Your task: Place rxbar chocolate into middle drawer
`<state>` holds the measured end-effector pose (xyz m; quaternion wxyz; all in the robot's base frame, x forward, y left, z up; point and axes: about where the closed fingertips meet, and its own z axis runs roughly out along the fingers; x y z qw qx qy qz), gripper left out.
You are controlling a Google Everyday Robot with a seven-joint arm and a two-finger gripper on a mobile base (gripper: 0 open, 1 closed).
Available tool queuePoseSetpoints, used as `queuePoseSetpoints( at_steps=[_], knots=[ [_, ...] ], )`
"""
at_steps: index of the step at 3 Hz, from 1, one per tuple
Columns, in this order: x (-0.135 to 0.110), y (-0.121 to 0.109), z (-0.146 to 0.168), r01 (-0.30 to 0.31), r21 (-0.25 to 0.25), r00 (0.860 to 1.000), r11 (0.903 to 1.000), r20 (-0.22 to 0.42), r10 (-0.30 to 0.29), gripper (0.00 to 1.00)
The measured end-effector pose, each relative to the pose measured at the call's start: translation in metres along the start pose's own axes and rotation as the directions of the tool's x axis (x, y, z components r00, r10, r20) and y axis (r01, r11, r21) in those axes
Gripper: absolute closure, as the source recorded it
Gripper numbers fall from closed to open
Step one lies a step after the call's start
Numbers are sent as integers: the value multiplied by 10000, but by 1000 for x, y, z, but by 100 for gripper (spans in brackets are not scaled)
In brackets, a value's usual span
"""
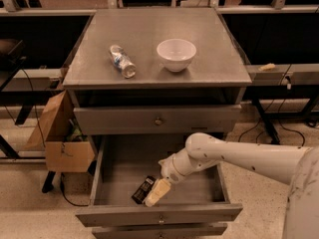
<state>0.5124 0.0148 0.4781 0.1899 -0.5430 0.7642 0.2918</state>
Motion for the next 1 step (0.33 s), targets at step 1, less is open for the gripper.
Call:
queuePoseSetpoints(
  at_steps=[1],
  knots=[
    [0,0,0,0,0,10000,10000,0,0,0]
  ],
)
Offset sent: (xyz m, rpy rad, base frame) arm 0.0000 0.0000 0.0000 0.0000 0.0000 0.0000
